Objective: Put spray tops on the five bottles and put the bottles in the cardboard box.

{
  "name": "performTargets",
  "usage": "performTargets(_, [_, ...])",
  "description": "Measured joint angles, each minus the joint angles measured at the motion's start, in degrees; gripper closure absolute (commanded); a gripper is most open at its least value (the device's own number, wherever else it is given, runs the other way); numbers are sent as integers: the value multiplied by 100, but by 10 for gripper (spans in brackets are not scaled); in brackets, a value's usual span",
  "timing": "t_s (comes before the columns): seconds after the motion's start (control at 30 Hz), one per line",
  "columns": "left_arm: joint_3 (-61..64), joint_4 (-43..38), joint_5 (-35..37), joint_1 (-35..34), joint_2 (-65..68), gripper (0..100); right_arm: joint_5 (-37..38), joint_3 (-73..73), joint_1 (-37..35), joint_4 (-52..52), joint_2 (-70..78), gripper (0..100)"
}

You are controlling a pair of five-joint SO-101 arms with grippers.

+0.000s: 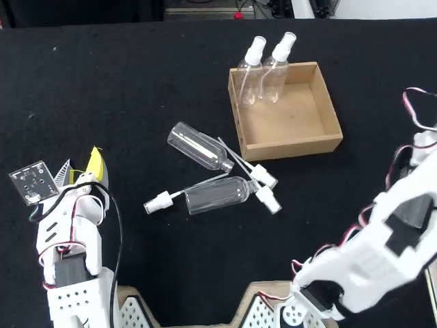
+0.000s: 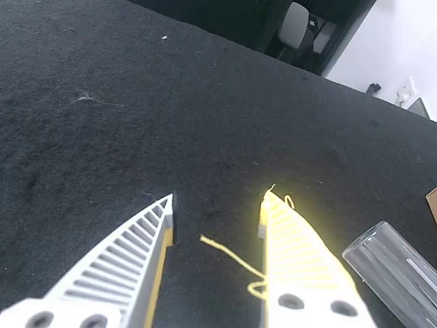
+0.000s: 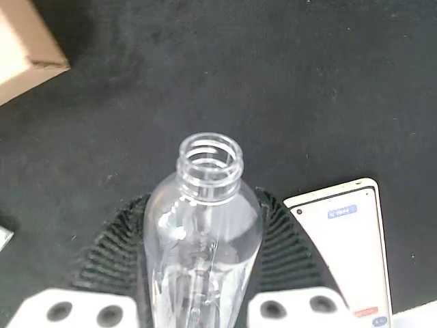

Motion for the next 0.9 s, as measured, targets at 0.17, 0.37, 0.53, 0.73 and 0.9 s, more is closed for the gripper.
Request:
performTargets(0.17, [0,0,0,0,0,797,-237,2022,-149,-1327,-1213,987])
performTargets(0.37, [0,0,-290,255,0,798,-615,4484,-158,-3807,-2198,987])
performTargets(0.53, [0,0,-413,334,0,798,-712,6171,-158,-6207,-2391,987])
performTargets(0.73, [0,0,-413,369,0,798,-712,7103,-220,-8404,-2400,987])
performTargets(0.9, [0,0,-440,369,0,798,-712,7429,-492,-8932,-2418,988])
